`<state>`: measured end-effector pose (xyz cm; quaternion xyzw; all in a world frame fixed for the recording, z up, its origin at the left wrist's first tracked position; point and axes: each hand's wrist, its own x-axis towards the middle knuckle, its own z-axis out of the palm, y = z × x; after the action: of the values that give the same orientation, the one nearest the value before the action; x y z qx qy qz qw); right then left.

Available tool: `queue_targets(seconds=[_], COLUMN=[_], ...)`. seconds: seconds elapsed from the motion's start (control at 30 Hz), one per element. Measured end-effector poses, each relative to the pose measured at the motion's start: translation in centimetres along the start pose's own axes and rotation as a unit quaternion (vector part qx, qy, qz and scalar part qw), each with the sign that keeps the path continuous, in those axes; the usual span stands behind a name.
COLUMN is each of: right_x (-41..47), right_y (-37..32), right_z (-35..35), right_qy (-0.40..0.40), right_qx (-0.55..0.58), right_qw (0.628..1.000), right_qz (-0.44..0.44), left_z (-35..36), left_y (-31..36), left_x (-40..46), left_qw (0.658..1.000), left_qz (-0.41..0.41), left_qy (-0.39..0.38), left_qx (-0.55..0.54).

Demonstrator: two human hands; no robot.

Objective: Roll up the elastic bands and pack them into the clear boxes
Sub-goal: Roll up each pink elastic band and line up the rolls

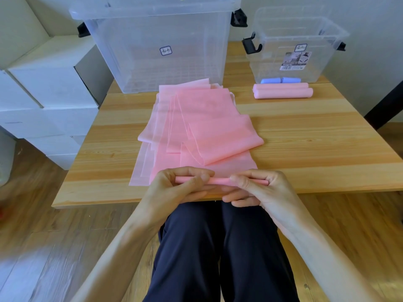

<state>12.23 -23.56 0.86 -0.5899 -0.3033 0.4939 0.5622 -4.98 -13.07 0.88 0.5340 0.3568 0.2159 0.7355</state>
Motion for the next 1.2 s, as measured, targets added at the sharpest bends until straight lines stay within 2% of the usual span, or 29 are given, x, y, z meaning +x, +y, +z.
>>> queue_targets(seconds=[0.37,0.53,0.73,1.0,1.2], right_x=[-0.2,-0.4,-0.6,-0.9,-1.2], right_y=[-0.1,0.0,0.2,0.2,0.3], right_z=[0.1,0.0,-0.1,0.1,0.1], right_qy=[0.004,0.005,0.008,0.013,0.011], right_qx=[0.016,0.006,0.007,0.017,0.005], right_qw=[1.000,1.000,1.000,1.000,1.000], right_qz=[0.004,0.001,-0.004,0.002,0.000], left_z=[0.4,0.4,0.7,0.9,0.8], left_y=[-0.1,-0.1,-0.3,-0.3,-0.4], left_x=[-0.3,-0.5,-0.5,-0.8,-1.2], left_qw=[0.999,0.999,0.998,0.998,1.000], left_qz=[0.016,0.009,0.027,0.029,0.015], left_qy=[0.032,0.007,0.045,0.052,0.024], left_qx=[0.027,0.035,0.028,-0.011,0.004])
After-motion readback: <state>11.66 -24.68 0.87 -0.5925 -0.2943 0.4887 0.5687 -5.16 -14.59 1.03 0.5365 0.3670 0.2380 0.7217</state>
